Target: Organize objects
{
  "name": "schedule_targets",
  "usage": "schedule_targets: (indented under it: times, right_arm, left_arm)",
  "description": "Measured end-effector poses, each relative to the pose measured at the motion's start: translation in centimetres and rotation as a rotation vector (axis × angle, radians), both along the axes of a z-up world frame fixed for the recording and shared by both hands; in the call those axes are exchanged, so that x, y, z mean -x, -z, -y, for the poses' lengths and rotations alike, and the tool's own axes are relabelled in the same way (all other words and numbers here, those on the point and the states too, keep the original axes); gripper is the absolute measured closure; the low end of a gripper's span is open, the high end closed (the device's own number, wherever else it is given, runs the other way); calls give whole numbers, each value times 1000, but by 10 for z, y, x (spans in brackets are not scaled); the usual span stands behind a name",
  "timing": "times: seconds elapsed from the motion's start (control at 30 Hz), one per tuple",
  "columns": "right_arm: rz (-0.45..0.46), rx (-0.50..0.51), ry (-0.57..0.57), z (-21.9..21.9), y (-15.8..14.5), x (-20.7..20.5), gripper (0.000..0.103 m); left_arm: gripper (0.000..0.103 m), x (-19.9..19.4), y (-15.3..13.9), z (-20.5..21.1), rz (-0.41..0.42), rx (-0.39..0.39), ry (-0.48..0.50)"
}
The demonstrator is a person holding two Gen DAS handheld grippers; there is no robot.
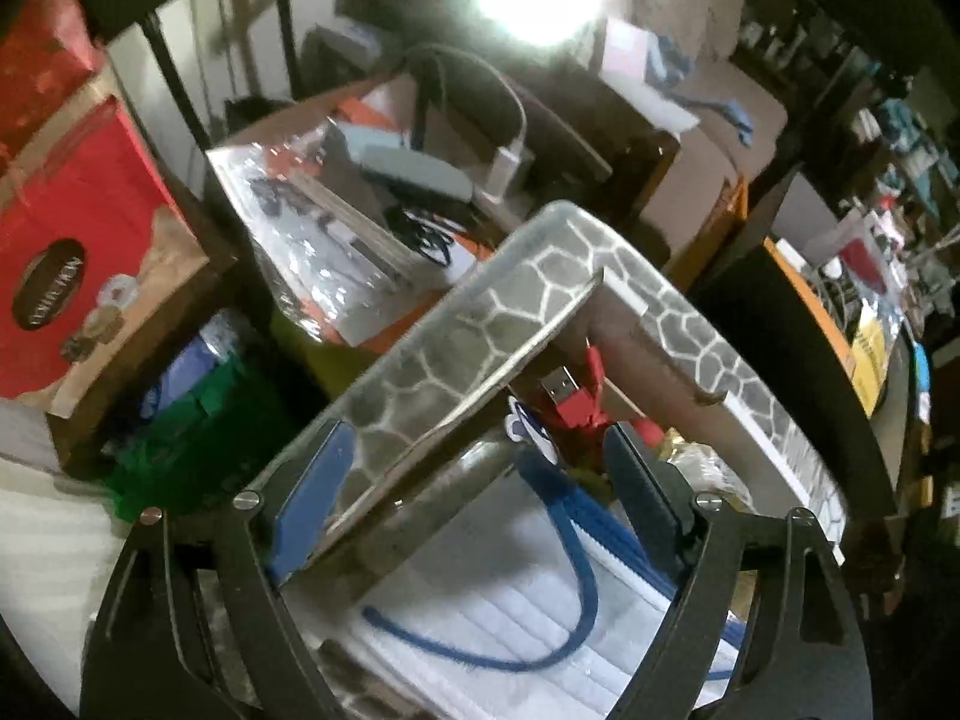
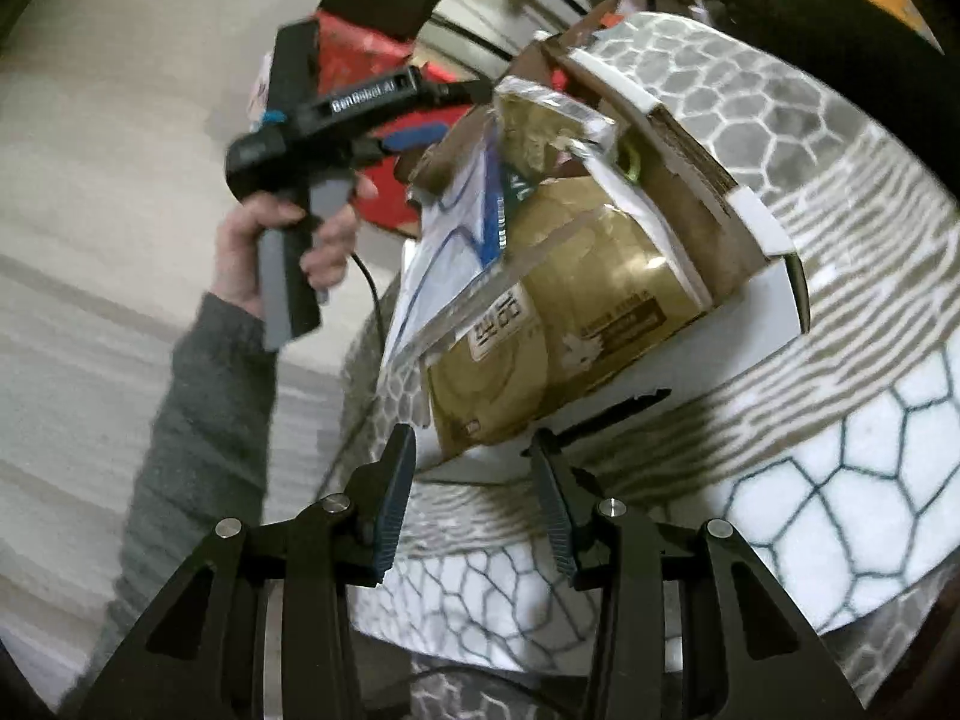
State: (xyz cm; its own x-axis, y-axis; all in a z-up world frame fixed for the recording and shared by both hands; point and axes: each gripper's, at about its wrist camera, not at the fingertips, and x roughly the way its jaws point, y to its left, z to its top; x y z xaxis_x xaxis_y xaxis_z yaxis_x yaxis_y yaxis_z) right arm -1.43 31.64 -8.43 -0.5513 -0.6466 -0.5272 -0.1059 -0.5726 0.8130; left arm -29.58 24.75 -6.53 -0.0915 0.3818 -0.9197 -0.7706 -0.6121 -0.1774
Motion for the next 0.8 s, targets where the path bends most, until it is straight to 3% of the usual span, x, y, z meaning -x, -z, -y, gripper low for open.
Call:
schedule_targets:
  times: [0.33, 0.47, 0.57, 0.73, 0.8]
  right_arm:
    - [13, 111, 99, -22, 10, -18, 61]
    - [16, 129, 95, -14, 11, -11, 51]
    - [16, 152, 113, -15, 13, -13, 52]
    - [-4, 47, 104, -10, -2, -1, 52]
    - [-2, 49, 110, -17, -3, 1, 52]
  left_arm:
    - [17, 1, 16, -7, 43, 3, 25]
    - [16, 2, 26, -12, 42, 37, 23]
    - [16, 0, 24, -10, 54, 0, 29]
    - [16, 3, 21, -3, 104, -34, 44]
    - [16, 5, 20, 3, 139, -63, 42]
